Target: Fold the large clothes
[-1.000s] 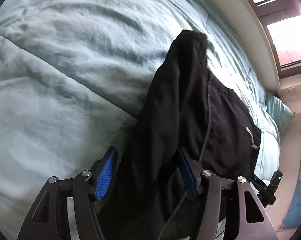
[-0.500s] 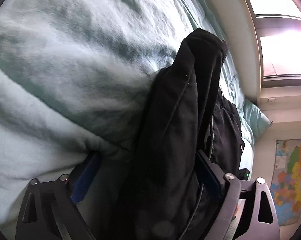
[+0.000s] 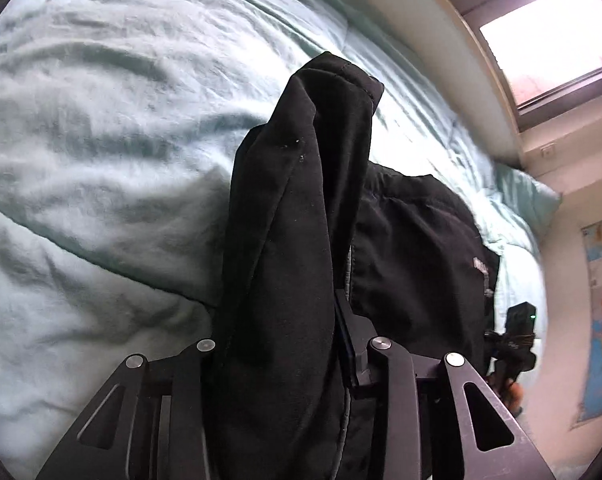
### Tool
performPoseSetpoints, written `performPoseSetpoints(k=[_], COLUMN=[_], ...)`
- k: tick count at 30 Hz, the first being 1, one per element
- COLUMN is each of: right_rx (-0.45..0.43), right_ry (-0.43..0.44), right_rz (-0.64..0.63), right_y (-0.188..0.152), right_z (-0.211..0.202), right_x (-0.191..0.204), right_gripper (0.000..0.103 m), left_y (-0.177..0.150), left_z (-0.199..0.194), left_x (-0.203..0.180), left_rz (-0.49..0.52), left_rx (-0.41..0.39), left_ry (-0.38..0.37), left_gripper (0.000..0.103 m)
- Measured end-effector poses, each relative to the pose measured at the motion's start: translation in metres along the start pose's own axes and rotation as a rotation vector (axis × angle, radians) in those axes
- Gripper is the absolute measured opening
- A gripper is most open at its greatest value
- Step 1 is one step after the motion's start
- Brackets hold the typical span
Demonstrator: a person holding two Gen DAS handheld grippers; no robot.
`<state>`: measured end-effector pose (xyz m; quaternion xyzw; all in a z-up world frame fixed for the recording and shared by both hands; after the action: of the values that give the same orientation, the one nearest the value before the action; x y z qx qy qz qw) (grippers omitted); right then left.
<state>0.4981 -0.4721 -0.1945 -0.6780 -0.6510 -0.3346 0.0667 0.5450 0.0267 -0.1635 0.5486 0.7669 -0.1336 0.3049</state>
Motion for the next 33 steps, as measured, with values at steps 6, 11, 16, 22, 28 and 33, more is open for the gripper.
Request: performPoseSetpoints(k=[6,11,16,22,28,33], right_rx=[0.001,-0.089,-0.198,-0.264,-0.258,-0.206], right_ry=[0.083,-0.047,-0.062,-0.092,-0.131,-0.166], right_rz=[0.088,-0.036,-0.124,-0.241,-0.280,-0.258], right_y=[-0.001,-0.011,-0.033,-0.076,-0.138,-0.182], right_z=[0.009,-0.024,-0.067,-0.125,-0.182,-0.217], right_x=[-0.010,0.033,0.097,0.177,0.232,0.231], right_gripper=[0.069,0.046,0.040,0.039,0.039,0.039], left_y=[0.003,-0.031,-0.074,-0.139,-0.189,-0.231], left_z=[-0.004,-0.063,-0.135,-0.234,-0.302,-0.319], left_x=[-0.003,-0.048,-0.082,-0.108,-0.104,-0.078], left_rz=[-0.039,0.091,0.165,0.238,0.262,0.239], left_rx=[0.003,-0.085,-0.141,-0.272,-0.313,-0.263], left_ry=[0.004,-0.046,-0.158,-0.252,-0.297,-0.345], left_gripper=[0.034,0.026,0.020,0.020,0.020,0.011])
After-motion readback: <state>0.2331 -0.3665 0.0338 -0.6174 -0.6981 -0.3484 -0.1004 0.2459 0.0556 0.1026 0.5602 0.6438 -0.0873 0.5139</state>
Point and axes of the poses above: each gripper's, at about its wrist camera, not at the fingertips, and z roughly the way its jaws point, x to its left, y to its top, the point moved 4 cm from there along z, roughly the way its jaws point, and after that the axes turned 12 degrees about -z, right-handed, at the moved point
